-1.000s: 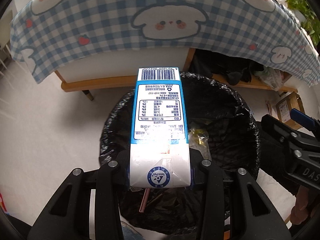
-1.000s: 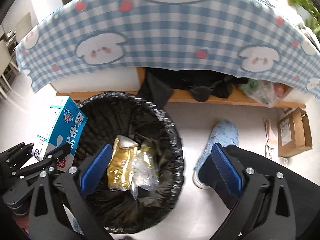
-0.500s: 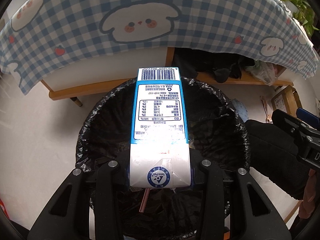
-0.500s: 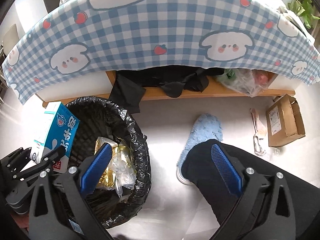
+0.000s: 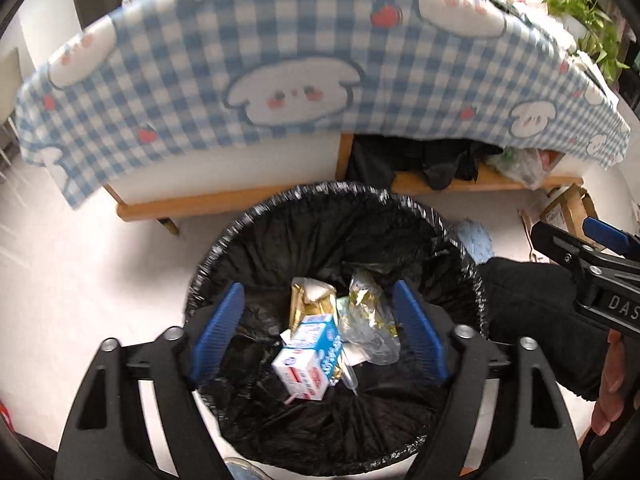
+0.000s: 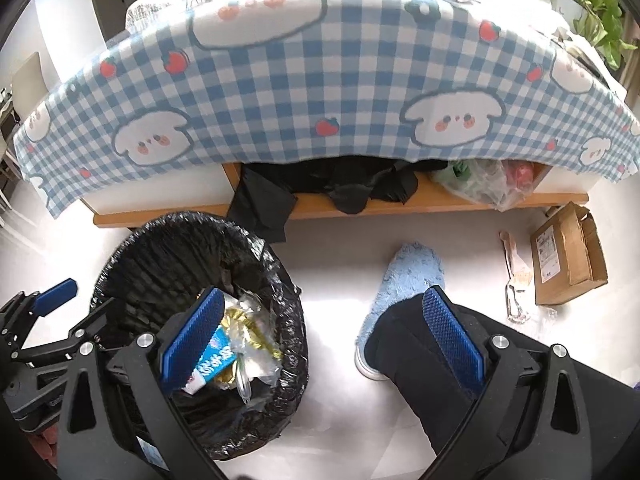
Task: Collect trash
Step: 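Move both open tools back over the table toward the remaining trash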
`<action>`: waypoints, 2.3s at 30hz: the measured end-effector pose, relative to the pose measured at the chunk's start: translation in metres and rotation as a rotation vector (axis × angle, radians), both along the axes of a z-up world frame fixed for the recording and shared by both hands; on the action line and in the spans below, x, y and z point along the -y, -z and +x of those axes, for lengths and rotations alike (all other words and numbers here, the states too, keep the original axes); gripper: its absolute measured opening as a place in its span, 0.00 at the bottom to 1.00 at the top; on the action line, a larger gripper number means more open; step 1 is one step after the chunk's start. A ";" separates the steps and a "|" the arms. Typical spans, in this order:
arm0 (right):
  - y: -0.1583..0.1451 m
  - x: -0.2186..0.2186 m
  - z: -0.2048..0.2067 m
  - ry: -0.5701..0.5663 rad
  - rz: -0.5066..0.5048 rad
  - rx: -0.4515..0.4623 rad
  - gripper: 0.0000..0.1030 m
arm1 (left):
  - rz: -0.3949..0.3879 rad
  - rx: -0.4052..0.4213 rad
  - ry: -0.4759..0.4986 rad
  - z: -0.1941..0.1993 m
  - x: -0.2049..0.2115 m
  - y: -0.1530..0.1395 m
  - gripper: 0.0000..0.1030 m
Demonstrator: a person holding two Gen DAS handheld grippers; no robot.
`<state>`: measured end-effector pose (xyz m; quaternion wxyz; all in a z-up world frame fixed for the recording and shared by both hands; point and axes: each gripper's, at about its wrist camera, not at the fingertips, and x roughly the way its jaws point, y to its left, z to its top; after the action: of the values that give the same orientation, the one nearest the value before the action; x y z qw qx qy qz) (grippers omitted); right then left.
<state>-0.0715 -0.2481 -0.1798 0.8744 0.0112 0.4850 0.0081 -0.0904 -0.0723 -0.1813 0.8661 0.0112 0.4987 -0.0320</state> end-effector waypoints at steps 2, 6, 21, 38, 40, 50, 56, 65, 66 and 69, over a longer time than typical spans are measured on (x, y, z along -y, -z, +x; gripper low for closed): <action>-0.008 -0.001 -0.001 0.000 -0.003 0.020 0.93 | 0.000 0.022 -0.015 -0.002 -0.005 -0.010 0.90; -0.025 -0.002 -0.002 0.003 -0.010 0.051 0.93 | -0.017 0.051 -0.037 -0.004 -0.012 -0.029 0.94; -0.093 0.023 -0.004 0.050 0.029 0.160 0.93 | -0.054 0.128 -0.069 -0.002 -0.032 -0.107 0.94; -0.154 0.037 0.027 0.055 -0.020 0.237 0.93 | -0.057 0.168 -0.031 0.047 -0.022 -0.161 0.94; -0.159 0.041 0.037 0.051 -0.033 0.242 0.93 | -0.062 0.168 -0.024 0.058 -0.018 -0.166 0.94; -0.163 0.076 0.102 0.089 -0.029 0.201 0.93 | -0.065 0.169 -0.024 0.111 -0.009 -0.179 0.94; -0.163 0.097 0.138 0.117 0.004 0.174 0.93 | -0.052 0.173 -0.031 0.141 -0.006 -0.186 0.94; -0.158 0.110 0.175 0.114 0.001 0.152 0.93 | -0.054 0.167 -0.046 0.183 -0.004 -0.189 0.94; -0.157 0.111 0.179 0.116 0.003 0.147 0.93 | -0.050 0.165 -0.046 0.188 -0.003 -0.190 0.94; -0.155 0.114 0.191 0.117 0.008 0.139 0.93 | -0.051 0.167 -0.052 0.206 -0.001 -0.194 0.94</action>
<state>0.1195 -0.3619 -0.0251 0.9049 0.0425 0.4217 -0.0404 0.1152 -0.0713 0.0124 0.9051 -0.0214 0.4241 -0.0211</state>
